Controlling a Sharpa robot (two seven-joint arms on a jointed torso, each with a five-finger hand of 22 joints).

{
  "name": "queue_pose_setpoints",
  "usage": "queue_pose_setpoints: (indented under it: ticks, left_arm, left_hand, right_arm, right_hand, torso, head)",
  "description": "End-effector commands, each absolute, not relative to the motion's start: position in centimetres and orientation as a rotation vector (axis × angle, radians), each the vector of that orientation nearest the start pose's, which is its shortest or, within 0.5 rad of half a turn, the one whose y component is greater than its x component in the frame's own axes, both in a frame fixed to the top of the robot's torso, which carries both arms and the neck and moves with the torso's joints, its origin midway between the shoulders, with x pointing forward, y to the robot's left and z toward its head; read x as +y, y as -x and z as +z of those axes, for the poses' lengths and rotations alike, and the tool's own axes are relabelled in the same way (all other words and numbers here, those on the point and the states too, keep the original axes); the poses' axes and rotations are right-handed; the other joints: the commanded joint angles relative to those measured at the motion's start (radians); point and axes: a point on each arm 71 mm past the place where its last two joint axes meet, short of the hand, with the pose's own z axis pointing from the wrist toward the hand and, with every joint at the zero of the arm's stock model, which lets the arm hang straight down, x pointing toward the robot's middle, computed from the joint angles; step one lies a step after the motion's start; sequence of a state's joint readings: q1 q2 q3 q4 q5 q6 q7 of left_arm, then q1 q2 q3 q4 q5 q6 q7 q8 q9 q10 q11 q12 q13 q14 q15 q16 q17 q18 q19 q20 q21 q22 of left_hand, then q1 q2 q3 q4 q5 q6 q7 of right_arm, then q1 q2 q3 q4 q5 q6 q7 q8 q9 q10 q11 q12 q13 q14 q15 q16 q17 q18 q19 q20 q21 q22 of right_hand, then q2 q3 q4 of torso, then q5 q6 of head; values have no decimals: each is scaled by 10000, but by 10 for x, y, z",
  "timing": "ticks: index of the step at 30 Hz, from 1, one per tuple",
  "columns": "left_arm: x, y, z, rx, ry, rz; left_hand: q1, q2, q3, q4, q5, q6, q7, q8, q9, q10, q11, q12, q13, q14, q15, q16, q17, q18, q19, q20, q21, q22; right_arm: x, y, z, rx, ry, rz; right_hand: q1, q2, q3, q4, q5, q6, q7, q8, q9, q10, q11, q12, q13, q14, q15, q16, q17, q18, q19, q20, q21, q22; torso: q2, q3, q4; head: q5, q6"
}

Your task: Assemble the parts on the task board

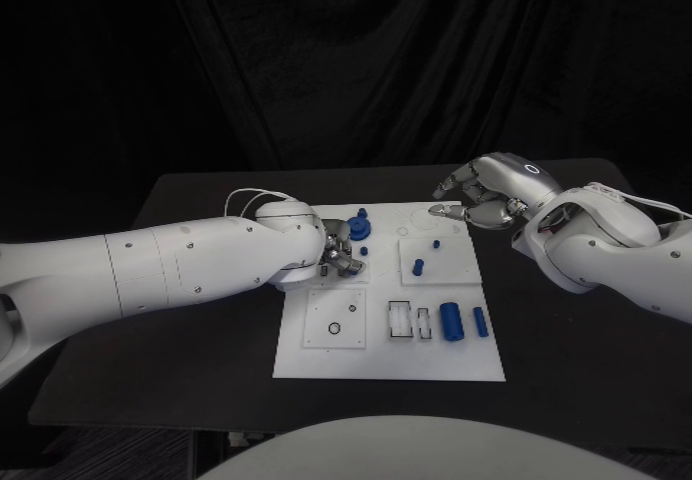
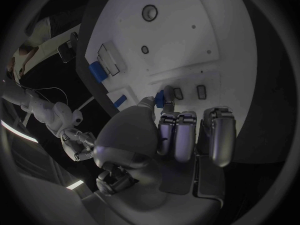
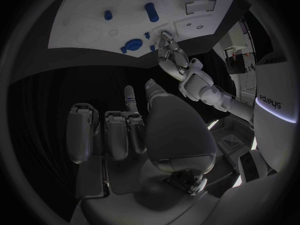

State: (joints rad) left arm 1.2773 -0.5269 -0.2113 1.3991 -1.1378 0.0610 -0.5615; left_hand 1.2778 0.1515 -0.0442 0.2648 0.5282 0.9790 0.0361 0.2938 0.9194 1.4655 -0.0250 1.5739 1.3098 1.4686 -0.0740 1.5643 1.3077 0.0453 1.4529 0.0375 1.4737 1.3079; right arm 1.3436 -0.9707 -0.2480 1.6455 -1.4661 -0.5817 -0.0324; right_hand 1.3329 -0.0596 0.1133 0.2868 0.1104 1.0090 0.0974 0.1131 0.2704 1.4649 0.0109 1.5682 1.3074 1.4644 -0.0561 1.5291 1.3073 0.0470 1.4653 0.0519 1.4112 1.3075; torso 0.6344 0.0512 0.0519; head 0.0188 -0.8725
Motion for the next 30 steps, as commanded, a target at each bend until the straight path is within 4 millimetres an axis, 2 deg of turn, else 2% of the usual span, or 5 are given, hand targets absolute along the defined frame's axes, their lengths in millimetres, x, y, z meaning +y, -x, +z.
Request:
queue_pose_setpoints:
  ticks: [1,3,10,22,30]
  left_arm:
    - [101,-478,-248,23096,-755,-3744]
    - [101,-478,-248,23080,-727,-3745]
    - [104,-478,-247,22954,-560,-3778]
    - [115,-477,-245,22605,-8,-3747]
    - [123,-476,-243,22305,400,-3799]
  left_hand:
    - [10,-206,241,-20,41,62,-7,-56,48,1053,-80,-31,2610,1022,-77,64,2631,4,11,-59,-69,985]
    - [85,-342,608,-65,126,73,-13,-103,111,1053,-86,-31,2610,1022,-82,64,2631,5,15,-72,-74,996]
    - [-194,-1180,2566,-182,97,197,-8,-256,496,1053,-88,-31,2610,1022,-91,64,2631,4,30,-76,-114,1046]
    - [-714,-1631,3887,-461,240,430,-53,-261,837,1053,-134,-31,2610,1022,-127,64,2631,-2,64,-107,-128,1110]
    - [-978,-1698,4186,-507,29,479,-54,-286,930,1053,-137,-31,2610,1022,-132,64,2631,-2,67,-115,-141,1121]
  right_arm:
    - [-230,-456,-168,14741,1972,6438]
    - [-230,-456,-169,14765,1968,6432]
    - [-231,-455,-171,14854,1948,6402]
    - [-234,-456,-173,14957,1886,6285]
    - [-235,-456,-173,15034,1851,6210]
  right_hand:
    - [81,20,32,-11,50,61,9,-44,-16,1019,73,-16,2585,927,68,-61,2034,-78,384,73,-59,2115]
    - [91,23,33,-13,71,65,8,-47,-19,1003,73,-33,2565,924,68,-71,2021,-72,375,73,-80,2108]
    - [91,23,33,-13,71,65,8,-47,-19,1003,73,-33,2565,924,68,-71,2021,-72,375,73,-80,2108]
    - [97,25,32,-12,85,70,8,-48,-22,985,73,-53,2542,923,68,-76,2015,-69,369,74,-96,2103]
    - [110,38,26,-6,141,18,24,-93,-50,967,83,-72,2521,923,72,-75,2015,-59,351,76,-139,2090]
  torso:
    - [1,5,7]
    - [2,8,3]
    - [2,10,-1]
    - [-3,-7,4]
    - [-1,-9,3]
  head:
    - [-5,-2]
    - [4,-2]
    - [26,-2]
    - [28,-2]
    - [86,-2]
